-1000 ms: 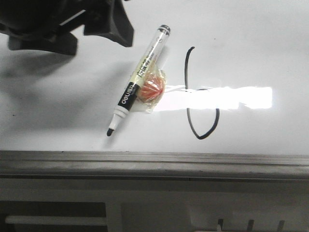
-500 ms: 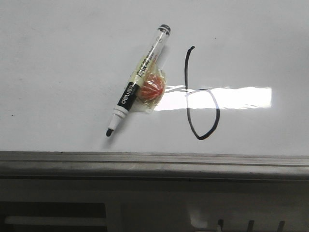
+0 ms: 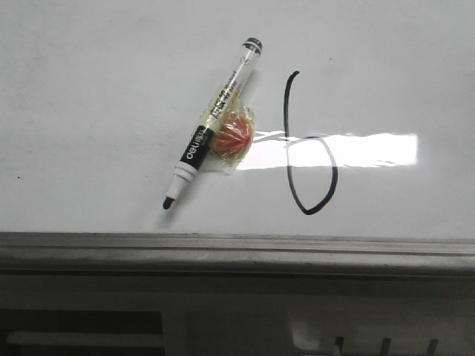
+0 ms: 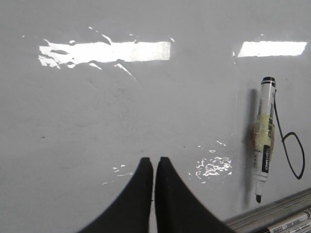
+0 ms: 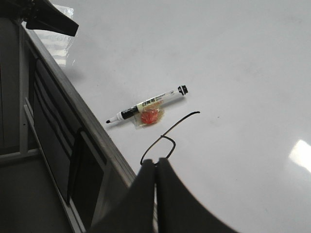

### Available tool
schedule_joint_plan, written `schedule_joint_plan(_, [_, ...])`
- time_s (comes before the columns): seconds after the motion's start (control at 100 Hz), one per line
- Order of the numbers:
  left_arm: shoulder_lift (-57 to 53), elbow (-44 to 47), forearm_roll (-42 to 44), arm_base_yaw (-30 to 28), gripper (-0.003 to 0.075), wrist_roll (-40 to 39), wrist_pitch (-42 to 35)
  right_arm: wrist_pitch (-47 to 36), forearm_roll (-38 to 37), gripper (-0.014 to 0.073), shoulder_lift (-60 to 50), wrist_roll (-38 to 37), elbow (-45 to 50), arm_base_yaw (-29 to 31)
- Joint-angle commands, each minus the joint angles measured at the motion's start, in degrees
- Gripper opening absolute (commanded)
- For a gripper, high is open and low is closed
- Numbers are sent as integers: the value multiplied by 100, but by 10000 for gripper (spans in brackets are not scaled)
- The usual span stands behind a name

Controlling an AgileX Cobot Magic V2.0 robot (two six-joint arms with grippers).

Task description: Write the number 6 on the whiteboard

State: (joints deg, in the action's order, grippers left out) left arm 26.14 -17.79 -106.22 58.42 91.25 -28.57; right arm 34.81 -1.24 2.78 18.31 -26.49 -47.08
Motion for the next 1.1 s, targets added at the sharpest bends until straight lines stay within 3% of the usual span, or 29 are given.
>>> schedule_joint_plan(0.0, [16, -147, 65, 45, -19, 38, 144, -413, -8, -64, 85, -9, -126, 30])
schedule_joint_plan(0.33, [-148, -70, 109, 21, -19, 38, 74, -413, -8, -64, 85, -9, -126, 30])
schedule_joint_plan(0.42, [-413, 72, 648, -183, -19, 38, 43, -413, -8, -64, 85, -9, -126, 30])
schedule_joint_plan(0.52, [-705, 437, 2005, -765, -19, -150, 823, -413, -8, -64, 85, -9, -126, 30])
schedule_joint_plan(0.61, [-908, 717, 3826, -1452, -19, -1506, 1462, -413, -8, -64, 85, -9, -126, 30])
schedule_joint_plan(0.67, [-1064, 877, 5322, -2039, -19, -3202, 1852, -413, -8, -64, 85, -9, -126, 30])
schedule_joint_plan(0.68, [-1085, 893, 5322, -2104, -19, -3202, 1893, -413, -8, -64, 85, -9, -126, 30])
schedule_joint_plan(0.69, [-1124, 921, 5785, -2234, -19, -3718, 1971, -413, -8, -64, 85, -9, -126, 30])
schedule_joint_plan(0.81, [-1435, 1160, 8076, -3233, -19, -6156, 2420, -413, -8, -64, 85, -9, -126, 30])
schedule_joint_plan(0.95, [-1649, 1603, 9692, -4067, -19, -7941, 2457, -413, -8, -64, 85, -9, -126, 30])
schedule_joint_plan(1.09, [-1883, 2083, 9881, -4527, -19, -8751, 2652, -413, -8, -64, 85, -9, -126, 30])
